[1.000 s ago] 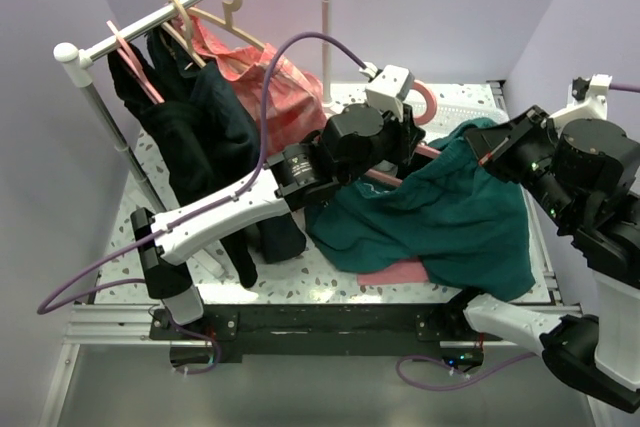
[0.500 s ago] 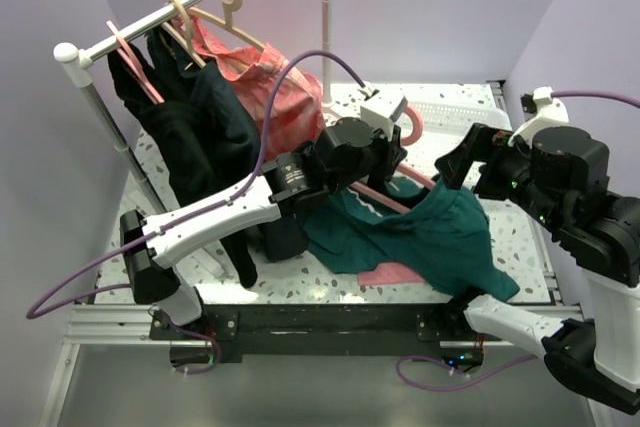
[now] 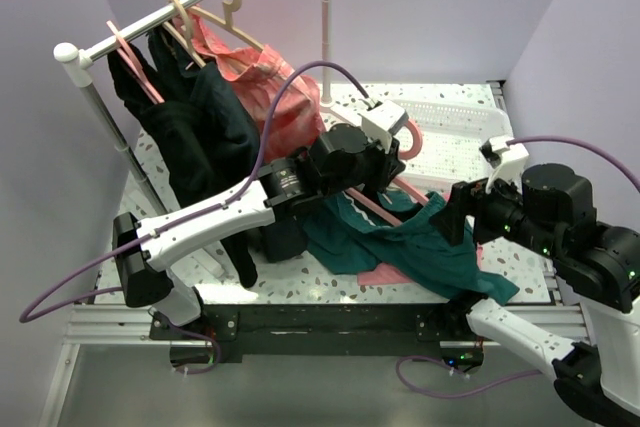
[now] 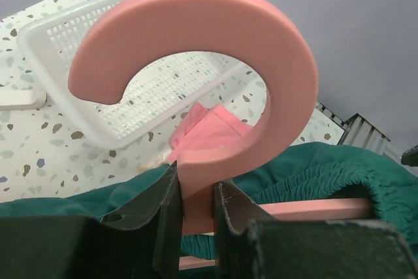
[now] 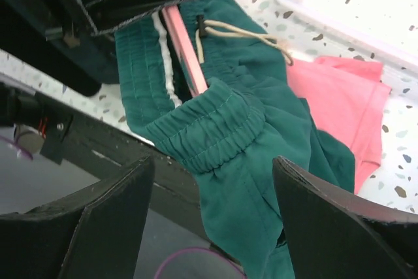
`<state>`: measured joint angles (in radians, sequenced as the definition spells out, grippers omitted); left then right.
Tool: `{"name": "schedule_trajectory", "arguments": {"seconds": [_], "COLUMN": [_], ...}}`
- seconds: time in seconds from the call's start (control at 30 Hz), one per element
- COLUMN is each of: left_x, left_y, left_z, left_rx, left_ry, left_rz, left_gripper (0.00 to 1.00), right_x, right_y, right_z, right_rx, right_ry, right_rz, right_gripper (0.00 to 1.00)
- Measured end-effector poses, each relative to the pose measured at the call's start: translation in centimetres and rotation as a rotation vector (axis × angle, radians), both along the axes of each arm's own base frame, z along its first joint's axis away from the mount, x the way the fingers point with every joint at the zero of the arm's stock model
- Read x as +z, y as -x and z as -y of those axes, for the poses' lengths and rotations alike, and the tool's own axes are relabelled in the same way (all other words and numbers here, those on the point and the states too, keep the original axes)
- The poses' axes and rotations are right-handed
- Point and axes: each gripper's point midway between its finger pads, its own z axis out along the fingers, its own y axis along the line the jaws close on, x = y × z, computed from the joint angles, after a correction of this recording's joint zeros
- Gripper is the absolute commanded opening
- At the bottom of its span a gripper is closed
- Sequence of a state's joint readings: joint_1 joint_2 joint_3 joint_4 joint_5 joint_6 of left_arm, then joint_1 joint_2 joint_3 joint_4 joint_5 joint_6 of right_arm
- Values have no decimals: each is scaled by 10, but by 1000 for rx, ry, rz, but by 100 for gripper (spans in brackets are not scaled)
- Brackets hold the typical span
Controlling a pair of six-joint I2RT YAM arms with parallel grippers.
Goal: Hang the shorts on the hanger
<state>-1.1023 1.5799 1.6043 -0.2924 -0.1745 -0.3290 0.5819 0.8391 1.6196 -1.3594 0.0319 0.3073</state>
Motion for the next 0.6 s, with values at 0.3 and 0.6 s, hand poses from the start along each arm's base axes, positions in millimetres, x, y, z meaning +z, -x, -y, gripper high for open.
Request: {"name": "schedule_trajectory", "arguments": {"seconds": [0.3, 0.6], "left_x": [5, 16], "left_y": [7, 13], "left_z": [6, 13], "left_rx": [-75, -135], "left_ry": [9, 23], "left_rz": [16, 36], "left_gripper": [0, 0], "right_x": [-23, -43], "right_y": [8, 6], "right_z": [-4, -4], "right_rx": [65, 62], "right_ry": [32, 71], "right_rz": [-53, -103], "right_gripper": [70, 48]}}
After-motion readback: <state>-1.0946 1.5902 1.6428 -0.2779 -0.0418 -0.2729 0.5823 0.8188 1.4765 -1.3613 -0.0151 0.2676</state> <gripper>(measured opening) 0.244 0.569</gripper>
